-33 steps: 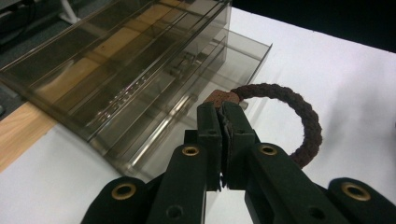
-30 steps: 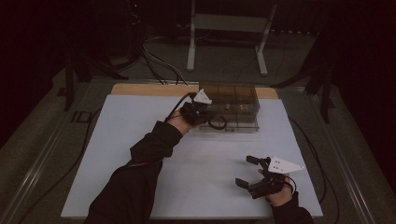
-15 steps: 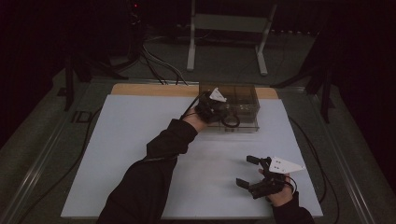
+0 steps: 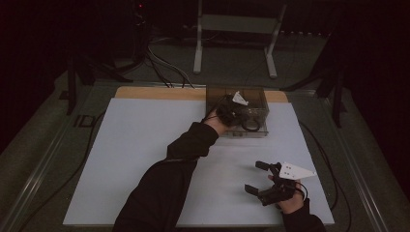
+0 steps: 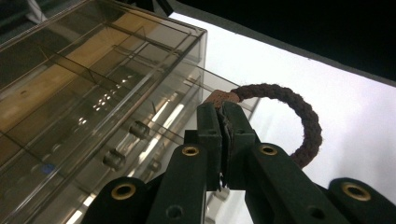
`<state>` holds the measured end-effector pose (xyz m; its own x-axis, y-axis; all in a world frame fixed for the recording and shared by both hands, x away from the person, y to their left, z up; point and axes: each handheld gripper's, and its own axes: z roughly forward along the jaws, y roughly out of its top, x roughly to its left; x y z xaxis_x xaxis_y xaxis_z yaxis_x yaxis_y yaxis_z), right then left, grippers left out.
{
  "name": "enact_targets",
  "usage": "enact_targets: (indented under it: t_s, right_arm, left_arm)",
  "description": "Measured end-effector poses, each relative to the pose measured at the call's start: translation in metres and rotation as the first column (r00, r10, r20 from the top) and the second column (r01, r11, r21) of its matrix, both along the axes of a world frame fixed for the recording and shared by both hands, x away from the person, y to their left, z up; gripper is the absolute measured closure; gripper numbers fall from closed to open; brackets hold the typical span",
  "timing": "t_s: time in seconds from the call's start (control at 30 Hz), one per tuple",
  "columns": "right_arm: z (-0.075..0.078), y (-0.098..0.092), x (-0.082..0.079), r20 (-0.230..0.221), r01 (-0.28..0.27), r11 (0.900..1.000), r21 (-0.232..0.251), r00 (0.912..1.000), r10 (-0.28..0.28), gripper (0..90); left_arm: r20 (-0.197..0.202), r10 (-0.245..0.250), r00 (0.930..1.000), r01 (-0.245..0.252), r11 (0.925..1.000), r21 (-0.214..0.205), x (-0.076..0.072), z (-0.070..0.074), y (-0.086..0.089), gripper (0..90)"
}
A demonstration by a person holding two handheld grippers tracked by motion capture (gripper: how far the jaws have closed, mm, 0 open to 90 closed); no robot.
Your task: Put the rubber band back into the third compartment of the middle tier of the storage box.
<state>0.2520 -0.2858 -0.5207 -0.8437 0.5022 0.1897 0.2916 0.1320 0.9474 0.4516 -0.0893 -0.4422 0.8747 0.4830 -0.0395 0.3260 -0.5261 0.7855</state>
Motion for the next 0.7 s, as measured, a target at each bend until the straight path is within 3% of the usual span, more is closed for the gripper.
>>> enact_targets:
  t_s: [0.23, 0.43, 0.7]
  right_arm:
    - [0.0, -0.001, 0.0, -0.002, -0.001, 1.0, 0.004, 1.0, 0.001, 0.0]
    - [0.0, -0.001, 0.0, 0.001, -0.003, 1.0, 0.009, 1.0, 0.003, 0.0]
    - [0.001, -0.002, -0.001, 0.001, -0.004, 0.9999, 0.011, 1.0, 0.004, 0.0]
  left_arm:
    - [-0.012, 0.026, 0.9996, -0.026, 0.9997, -0.005, 0.01, -0.012, -0.012, 88.7]
    - [-0.019, 0.042, 0.9989, -0.042, 0.999, 0.015, 0.015, -0.022, -0.02, 88.7]
    - [0.013, 0.057, 0.9983, -0.058, 0.9969, 0.053, 0.019, -0.032, -0.029, 88.6]
